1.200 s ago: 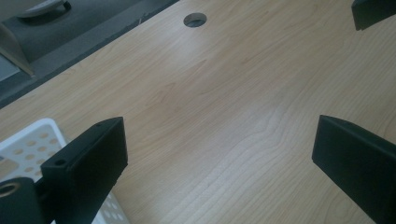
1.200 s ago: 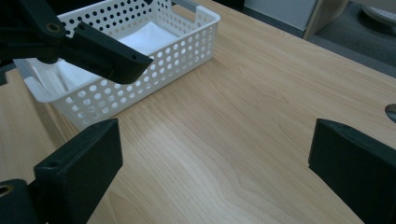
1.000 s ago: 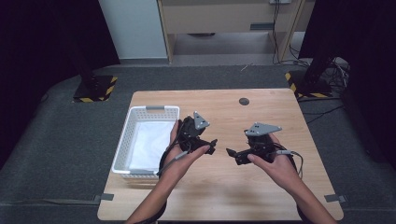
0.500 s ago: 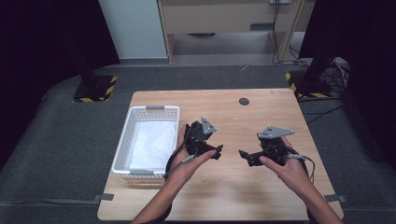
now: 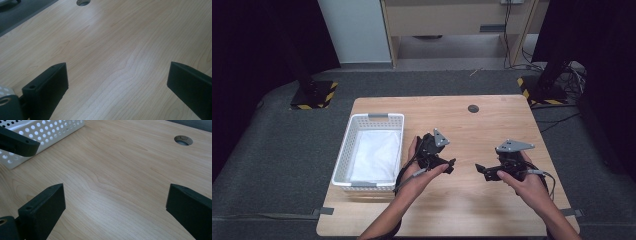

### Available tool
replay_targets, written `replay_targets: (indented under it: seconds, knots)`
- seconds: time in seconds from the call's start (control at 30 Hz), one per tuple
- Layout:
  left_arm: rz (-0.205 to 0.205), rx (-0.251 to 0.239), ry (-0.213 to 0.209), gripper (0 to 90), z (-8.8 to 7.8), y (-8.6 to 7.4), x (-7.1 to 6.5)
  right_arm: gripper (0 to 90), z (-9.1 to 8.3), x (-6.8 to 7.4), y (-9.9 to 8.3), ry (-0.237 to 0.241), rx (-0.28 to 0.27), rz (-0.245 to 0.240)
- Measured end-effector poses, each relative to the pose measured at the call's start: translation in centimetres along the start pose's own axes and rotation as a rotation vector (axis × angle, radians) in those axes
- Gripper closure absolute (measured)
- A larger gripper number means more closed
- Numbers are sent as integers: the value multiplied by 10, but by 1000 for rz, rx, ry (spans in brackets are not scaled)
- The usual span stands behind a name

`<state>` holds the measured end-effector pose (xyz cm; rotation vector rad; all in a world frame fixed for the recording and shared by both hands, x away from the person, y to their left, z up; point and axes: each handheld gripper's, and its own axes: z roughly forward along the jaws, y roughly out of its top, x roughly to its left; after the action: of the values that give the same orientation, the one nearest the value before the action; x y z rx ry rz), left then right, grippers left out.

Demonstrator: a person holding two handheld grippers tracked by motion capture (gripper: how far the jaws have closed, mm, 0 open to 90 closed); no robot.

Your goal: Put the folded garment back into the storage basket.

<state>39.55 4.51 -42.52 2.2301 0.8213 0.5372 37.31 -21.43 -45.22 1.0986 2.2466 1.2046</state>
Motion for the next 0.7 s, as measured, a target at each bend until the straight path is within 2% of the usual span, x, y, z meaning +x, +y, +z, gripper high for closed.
replay_targets:
  seconds: [0.47,0.7]
  knots:
    - [-18,18,2,29,10,-9,1,26,2,-8,-20,-9,14,41]
    - [-19,25,-5,28,16,-13,-3,27,3,-11,-27,-12,20,56]
